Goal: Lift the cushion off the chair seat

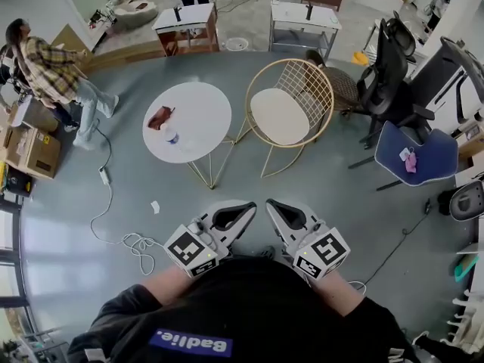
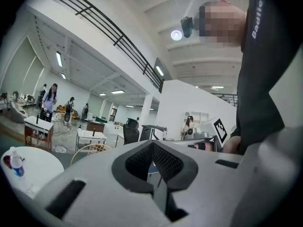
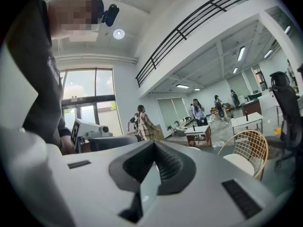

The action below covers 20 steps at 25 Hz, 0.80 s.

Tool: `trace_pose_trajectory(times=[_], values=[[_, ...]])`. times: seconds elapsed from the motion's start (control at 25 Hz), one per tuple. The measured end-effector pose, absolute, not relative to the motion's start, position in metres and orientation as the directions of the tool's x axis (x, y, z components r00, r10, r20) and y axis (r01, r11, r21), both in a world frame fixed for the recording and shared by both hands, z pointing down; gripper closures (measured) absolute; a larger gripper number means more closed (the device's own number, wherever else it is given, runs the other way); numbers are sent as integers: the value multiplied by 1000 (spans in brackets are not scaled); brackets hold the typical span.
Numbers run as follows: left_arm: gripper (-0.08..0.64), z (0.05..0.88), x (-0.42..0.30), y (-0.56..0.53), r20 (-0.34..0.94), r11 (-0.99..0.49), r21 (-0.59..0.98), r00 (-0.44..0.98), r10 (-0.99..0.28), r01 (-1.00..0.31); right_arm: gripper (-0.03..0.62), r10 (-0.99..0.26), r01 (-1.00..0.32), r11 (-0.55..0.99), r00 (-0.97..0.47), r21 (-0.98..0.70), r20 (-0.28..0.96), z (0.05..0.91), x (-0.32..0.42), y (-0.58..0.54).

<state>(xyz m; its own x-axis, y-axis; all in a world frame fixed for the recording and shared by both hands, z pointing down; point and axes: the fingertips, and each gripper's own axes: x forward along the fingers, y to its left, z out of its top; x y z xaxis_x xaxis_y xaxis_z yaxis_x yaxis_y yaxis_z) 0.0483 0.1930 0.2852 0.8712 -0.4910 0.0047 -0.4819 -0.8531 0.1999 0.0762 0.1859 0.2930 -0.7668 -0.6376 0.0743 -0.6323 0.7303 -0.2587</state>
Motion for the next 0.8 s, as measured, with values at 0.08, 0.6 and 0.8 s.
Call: trace_pose_trajectory(times=[0.08,0.6,0.8], values=[[546,289,47,194,10,-842,199,860,-510,-502,567,-627,-620,738,-776,-266,69,297,77,185],[546,296,28,156,-2,-814,232,836,-548,-533,566,-629,-637,718,-766,-279,131,317,71,145],[546,302,9,112,-12,-839,224,859,-511,-496,566,-662,-682,688,-730,-250,169,321,55,104]])
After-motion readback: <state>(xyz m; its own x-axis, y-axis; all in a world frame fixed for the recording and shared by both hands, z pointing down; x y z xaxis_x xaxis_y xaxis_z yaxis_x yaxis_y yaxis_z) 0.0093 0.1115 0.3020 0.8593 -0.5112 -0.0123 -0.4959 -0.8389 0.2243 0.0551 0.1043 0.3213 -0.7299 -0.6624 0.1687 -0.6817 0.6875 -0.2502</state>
